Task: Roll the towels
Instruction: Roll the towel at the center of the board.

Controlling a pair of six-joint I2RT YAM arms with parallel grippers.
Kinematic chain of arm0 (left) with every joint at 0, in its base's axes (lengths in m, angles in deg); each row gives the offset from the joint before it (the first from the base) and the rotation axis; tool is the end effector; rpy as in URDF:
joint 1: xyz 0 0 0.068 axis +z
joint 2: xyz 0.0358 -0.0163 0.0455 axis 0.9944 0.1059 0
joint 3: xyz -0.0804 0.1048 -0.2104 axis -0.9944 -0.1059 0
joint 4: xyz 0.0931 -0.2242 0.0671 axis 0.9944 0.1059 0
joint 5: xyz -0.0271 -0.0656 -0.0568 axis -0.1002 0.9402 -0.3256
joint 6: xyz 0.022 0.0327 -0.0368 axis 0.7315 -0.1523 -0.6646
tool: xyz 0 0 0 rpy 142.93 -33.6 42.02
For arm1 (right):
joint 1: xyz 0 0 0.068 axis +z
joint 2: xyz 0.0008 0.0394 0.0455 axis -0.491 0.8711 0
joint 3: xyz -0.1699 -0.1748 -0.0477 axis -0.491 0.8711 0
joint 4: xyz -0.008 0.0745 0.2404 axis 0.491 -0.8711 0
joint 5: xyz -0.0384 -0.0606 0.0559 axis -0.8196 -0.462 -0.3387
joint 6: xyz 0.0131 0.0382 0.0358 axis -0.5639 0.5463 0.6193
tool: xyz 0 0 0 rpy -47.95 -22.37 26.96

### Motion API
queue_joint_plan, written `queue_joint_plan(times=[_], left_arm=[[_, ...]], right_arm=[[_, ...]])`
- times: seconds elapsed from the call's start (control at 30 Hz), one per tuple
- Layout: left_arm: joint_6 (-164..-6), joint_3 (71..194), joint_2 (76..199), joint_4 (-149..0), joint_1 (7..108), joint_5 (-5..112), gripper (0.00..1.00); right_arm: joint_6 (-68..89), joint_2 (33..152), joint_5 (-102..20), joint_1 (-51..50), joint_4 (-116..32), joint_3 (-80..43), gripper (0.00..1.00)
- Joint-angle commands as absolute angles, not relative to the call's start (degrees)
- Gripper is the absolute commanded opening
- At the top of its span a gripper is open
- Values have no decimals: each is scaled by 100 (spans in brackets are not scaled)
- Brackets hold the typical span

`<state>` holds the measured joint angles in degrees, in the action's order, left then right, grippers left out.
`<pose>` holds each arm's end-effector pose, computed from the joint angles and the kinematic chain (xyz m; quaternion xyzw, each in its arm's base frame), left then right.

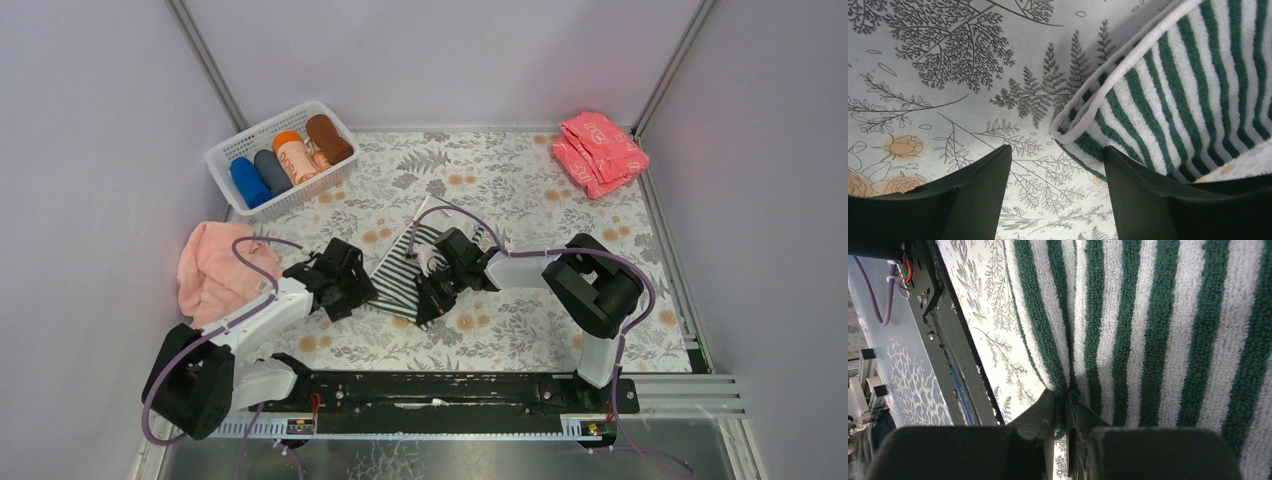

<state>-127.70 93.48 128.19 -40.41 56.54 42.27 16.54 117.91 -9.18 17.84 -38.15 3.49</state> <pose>0.1781 -0.0901 0.1553 -0.2311 0.9488 -0.1198 0.1791 0.2159 0.2671 0.1145 -0.3709 0.8101 0.4380 0.1197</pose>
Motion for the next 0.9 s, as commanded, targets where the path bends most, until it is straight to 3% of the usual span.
queue_joint_plan(times=[0.0, 0.27, 0.73, 0.87], left_arm=[[-12828, 9547, 13052, -4400, 5666, 3709, 63], [-12788, 9930, 13671, -4559, 5666, 3663, 59], [-13141, 9523, 13728, -4891, 5654, 3925, 59], [-13188, 9485, 13850, -4979, 5660, 3903, 53]], right_arm=[[1690, 11923, -895, 1787, -3916, 321, 1], [1730, 11885, -903, 1787, -3881, 358, 1], [1912, 11884, -830, 1787, -3679, 361, 1], [1963, 11884, -824, 1782, -3639, 370, 0]])
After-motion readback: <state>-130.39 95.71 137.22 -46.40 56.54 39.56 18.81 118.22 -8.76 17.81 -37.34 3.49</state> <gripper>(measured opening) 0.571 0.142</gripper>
